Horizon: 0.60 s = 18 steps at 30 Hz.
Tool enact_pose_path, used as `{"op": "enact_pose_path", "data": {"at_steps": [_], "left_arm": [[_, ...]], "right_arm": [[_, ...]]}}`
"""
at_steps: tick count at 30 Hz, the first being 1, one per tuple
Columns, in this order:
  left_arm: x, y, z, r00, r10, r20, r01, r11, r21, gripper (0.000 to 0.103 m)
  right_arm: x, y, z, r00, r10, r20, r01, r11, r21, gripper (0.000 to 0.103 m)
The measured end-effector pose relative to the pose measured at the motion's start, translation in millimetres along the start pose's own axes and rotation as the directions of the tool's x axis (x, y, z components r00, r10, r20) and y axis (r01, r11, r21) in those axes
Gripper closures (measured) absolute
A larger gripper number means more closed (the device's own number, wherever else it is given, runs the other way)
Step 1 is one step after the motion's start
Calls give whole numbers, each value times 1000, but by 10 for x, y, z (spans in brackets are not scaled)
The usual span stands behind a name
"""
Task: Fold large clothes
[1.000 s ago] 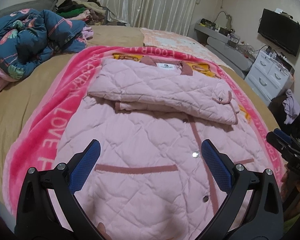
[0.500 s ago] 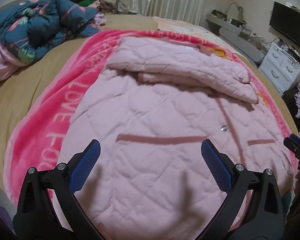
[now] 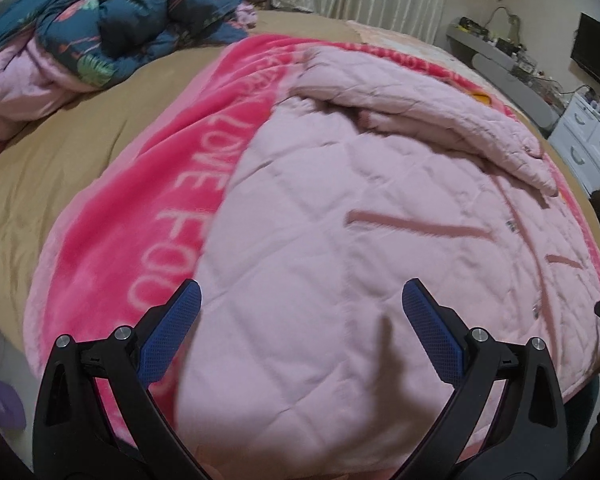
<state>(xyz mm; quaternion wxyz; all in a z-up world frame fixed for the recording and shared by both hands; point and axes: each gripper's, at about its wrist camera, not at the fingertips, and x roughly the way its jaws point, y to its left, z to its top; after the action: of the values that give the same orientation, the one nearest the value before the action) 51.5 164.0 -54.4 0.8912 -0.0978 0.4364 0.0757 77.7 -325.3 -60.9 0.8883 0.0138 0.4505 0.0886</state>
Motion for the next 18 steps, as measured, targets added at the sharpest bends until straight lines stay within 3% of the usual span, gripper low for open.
{"op": "enact_pose_path", "data": {"at_steps": [7, 11, 18], "left_arm": [[8, 254, -206, 999, 29, -38, -29, 999, -20, 8], [0, 352, -318, 998, 12, -60, -15, 999, -34, 8], [-15, 484, -467, 995, -41, -92, 34, 996, -80, 8]], "right_arm": [[-57, -159, -169, 999, 38, -18, -37, 998, 41, 4], [-85, -218, -259, 999, 42, -30, -41, 998, 49, 4], [-118, -377, -482, 991, 125, -39, -119, 986, 117, 4]]}}
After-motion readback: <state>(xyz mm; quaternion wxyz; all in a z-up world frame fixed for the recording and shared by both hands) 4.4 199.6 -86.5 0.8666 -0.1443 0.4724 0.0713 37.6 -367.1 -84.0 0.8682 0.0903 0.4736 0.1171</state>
